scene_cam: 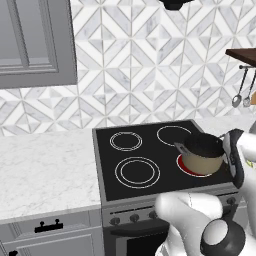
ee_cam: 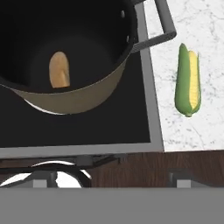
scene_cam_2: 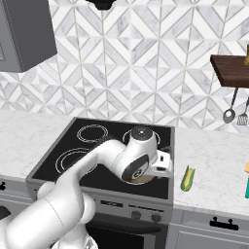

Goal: Put the corn and sweet potato in the pot. Retrieve the spatula and lightly stir the vegetables in the pot.

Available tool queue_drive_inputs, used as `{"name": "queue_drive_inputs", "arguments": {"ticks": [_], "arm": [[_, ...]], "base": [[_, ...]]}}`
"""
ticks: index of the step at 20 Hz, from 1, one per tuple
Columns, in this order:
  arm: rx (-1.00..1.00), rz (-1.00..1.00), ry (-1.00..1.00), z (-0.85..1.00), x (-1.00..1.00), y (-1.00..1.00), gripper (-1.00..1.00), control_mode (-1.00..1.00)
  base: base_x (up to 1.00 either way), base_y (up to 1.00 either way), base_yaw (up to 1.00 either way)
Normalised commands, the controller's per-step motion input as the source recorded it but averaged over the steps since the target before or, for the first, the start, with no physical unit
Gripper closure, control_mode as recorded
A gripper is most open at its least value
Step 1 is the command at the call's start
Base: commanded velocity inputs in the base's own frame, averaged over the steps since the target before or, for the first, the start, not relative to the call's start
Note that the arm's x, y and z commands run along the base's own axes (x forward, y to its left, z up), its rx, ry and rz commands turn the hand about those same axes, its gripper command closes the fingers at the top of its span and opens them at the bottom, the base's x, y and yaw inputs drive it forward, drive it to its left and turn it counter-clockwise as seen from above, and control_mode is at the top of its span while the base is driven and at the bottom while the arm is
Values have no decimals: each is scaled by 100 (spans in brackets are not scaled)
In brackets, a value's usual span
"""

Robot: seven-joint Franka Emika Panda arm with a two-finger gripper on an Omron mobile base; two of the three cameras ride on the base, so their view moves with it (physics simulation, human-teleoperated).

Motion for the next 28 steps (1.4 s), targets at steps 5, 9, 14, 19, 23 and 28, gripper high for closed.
{"name": "queue_drive_inputs", "arguments": {"ticks": [5,9,14,19,23,28], "arm": [[0,0,-2,0,-3,-65,-100,-100],[0,0,-8,0,0,-68,-100,-100],[0,0,-3,0,4,-38,-100,-100],[0,0,0,-1,21,-23,-100,-100],[0,0,0,-3,20,-20,-100,-100],[0,1,-1,-5,12,-15,-100,-100]], "base": [[0,0,0],[0,0,0],[0,0,0],[0,0,0],[0,0,0],[0,0,0]]}}
